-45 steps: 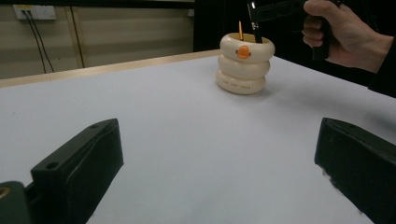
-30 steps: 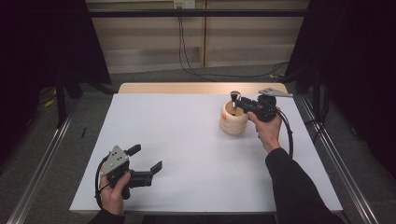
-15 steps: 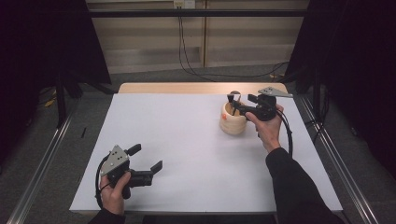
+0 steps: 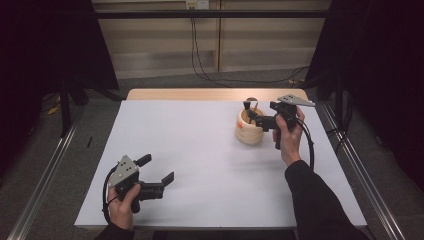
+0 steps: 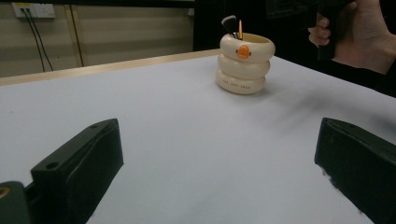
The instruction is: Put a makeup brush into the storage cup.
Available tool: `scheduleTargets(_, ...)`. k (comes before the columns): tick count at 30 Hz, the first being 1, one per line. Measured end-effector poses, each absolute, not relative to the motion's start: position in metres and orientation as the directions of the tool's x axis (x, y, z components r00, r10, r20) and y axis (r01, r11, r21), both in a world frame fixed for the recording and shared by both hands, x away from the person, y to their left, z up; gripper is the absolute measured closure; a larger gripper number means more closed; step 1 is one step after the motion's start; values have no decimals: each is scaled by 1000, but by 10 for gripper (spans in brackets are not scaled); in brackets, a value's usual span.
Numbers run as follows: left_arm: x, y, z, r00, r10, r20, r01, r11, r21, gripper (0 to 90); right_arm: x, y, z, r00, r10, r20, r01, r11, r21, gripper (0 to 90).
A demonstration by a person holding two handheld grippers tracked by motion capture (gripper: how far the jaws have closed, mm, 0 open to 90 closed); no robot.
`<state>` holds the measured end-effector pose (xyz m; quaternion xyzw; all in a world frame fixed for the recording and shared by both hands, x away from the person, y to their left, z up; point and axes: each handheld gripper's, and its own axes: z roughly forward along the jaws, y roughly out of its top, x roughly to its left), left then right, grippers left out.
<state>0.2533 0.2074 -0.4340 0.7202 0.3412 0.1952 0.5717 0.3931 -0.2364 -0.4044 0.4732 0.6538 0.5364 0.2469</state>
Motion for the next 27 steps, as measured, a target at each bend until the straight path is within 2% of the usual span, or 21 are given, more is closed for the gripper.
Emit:
scheduleTargets(9,252,208,-433,695,711,-109,264,-111,958,10,383,-236,-405,-381,917,117,309,7,951,0)
scheduleTargets(27,252,209,-434,677,725,-126,276,-91,957,13,346,-254,-408,-360,924,127,312,-9,950,4)
